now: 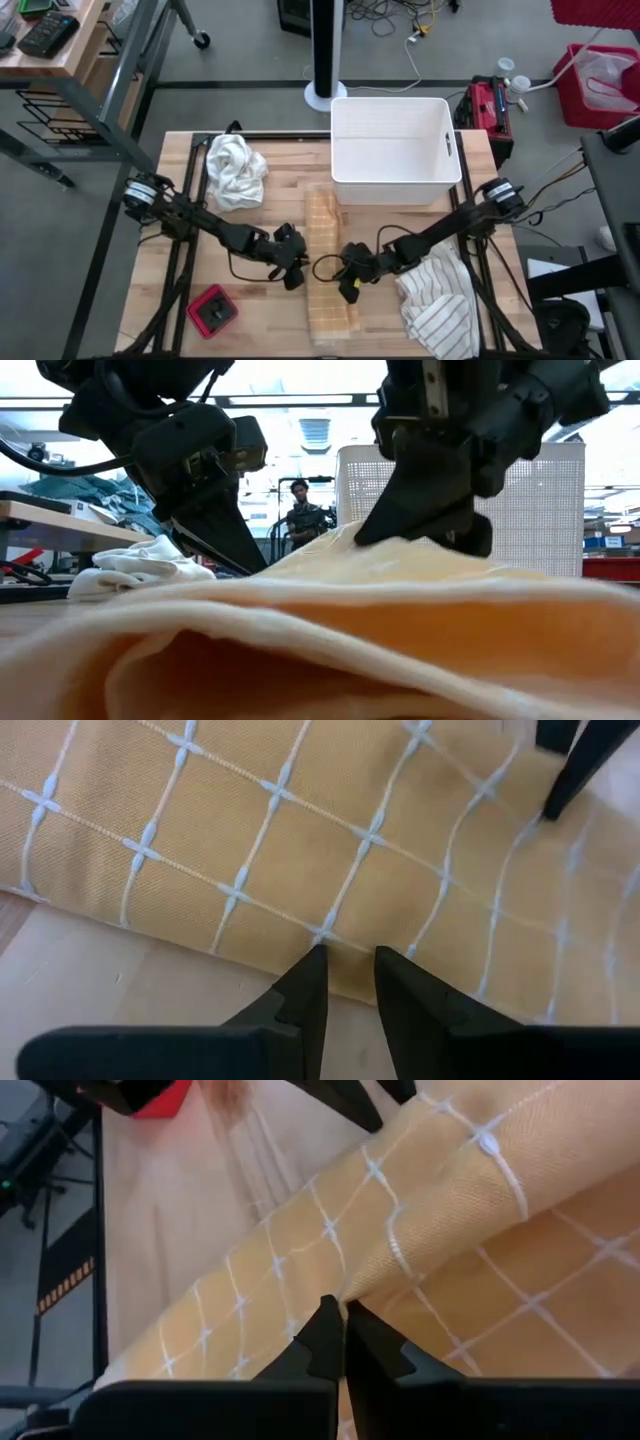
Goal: Fold towel
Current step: Fold the yellow kitchen towel
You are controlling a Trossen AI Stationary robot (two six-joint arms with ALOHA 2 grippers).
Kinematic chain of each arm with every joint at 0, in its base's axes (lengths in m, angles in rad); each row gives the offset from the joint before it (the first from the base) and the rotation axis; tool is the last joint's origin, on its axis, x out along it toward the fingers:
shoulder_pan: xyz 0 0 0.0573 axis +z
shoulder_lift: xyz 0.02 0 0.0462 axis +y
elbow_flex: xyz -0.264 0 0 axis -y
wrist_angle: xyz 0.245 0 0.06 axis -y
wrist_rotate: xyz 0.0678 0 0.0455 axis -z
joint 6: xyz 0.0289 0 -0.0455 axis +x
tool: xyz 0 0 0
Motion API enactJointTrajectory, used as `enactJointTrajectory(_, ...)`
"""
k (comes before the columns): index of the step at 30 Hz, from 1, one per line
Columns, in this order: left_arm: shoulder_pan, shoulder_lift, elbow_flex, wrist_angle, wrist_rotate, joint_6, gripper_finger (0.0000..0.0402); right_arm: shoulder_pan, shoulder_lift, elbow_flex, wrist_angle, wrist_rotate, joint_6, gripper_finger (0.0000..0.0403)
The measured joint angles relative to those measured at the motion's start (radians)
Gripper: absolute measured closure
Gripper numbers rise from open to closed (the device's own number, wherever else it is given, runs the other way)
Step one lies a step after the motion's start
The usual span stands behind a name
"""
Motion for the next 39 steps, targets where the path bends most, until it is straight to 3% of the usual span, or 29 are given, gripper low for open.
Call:
enactJointTrajectory(14, -0.002, 0.000, 0.000, -0.001, 0.000, -0.004, 0.0324, 0.002, -0.190, 0.000, -0.366, -0.007, 0.004, 0.0402)
enactJointTrajectory(26, -0.001, 0.000, 0.000, -0.001, -0.009, -0.002, 0.0323, -0.050, -0.287, 0.011, -0.657, 0.056, -0.062, 0.0403)
enactJointTrajectory(31, -0.001, 0.000, 0.000, 0.000, -0.011, 0.000, 0.0320, -0.097, -0.293, 0.034, -0.799, 0.109, -0.114, 0.0403)
enactJointTrajectory(39, -0.002, 0.000, 0.000, -0.002, -0.011, 0.000, 0.0325, -0.135, -0.213, 0.030, -0.792, 0.080, -0.155, 0.0403)
